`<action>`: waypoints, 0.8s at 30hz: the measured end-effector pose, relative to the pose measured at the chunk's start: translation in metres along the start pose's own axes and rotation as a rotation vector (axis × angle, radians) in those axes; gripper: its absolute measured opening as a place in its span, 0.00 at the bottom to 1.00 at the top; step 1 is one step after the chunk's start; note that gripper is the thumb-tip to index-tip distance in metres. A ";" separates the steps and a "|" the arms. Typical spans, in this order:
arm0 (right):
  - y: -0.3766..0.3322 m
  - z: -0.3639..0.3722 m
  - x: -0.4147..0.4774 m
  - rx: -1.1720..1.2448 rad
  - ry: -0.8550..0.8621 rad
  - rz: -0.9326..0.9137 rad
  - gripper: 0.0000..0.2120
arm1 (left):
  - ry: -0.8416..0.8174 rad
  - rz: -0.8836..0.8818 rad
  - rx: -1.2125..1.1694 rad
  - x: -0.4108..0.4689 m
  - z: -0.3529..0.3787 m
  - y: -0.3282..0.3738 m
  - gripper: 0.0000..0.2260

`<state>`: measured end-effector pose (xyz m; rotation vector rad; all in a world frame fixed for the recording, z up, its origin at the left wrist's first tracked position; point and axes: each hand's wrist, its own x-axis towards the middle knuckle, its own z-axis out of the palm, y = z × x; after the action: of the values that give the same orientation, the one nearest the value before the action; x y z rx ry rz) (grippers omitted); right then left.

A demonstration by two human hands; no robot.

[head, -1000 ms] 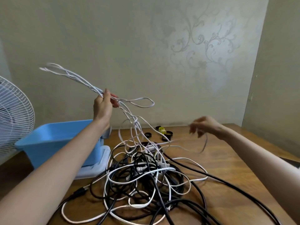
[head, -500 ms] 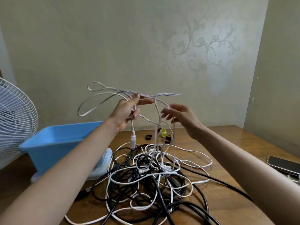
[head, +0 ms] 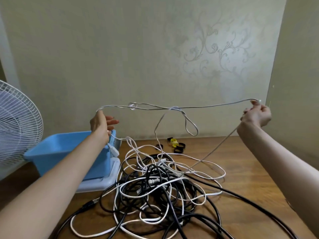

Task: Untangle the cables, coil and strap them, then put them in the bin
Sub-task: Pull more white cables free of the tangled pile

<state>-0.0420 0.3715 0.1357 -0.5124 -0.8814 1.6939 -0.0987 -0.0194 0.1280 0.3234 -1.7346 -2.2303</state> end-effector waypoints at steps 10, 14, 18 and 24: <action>0.038 -0.046 0.056 -0.457 -0.181 0.147 0.15 | -0.384 0.132 0.306 -0.007 -0.015 0.003 0.07; 0.044 -0.036 0.012 -1.186 -0.407 -0.334 0.19 | -0.591 0.248 0.390 -0.024 0.002 0.002 0.06; 0.028 -0.010 -0.086 -0.695 -0.967 -0.619 0.13 | -0.642 0.383 0.371 -0.038 0.028 -0.007 0.06; 0.031 0.022 -0.160 -0.692 -1.280 -0.598 0.19 | -0.791 0.348 0.280 -0.062 0.042 -0.002 0.06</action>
<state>-0.0290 0.2093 0.1097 0.5001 -2.2857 0.9728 -0.0564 0.0416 0.1366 -0.8594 -2.2436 -1.9679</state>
